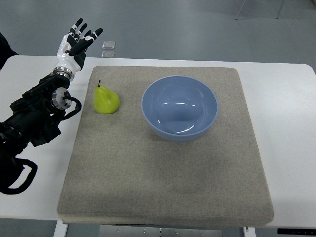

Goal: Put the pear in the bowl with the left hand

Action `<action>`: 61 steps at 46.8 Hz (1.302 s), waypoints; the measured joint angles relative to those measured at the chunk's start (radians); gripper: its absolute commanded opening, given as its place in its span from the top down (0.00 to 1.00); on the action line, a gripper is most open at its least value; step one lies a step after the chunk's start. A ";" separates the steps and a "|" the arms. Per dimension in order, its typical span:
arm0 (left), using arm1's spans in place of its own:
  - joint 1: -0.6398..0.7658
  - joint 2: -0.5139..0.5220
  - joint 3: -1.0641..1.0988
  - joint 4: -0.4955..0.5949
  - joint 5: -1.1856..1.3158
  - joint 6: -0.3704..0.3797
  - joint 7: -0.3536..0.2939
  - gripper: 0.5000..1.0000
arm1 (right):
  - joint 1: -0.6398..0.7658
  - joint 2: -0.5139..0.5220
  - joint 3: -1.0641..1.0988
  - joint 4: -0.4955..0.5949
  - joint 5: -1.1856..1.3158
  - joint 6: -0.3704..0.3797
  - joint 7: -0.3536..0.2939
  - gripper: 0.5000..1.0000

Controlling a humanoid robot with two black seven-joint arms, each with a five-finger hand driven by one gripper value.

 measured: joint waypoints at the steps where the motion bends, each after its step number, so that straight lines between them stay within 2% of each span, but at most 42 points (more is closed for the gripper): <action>1: 0.000 0.000 0.000 0.000 0.000 0.000 0.000 0.02 | 0.000 0.000 0.000 0.000 0.000 0.000 0.000 0.15; 11: 0.000 0.001 -0.025 0.002 -0.012 0.012 -0.027 0.02 | 0.000 0.000 0.000 0.000 0.000 0.000 0.000 0.15; 61: 0.012 0.002 -0.013 -0.004 0.007 0.006 -0.024 0.02 | 0.000 0.000 0.000 0.001 0.000 0.000 0.000 0.15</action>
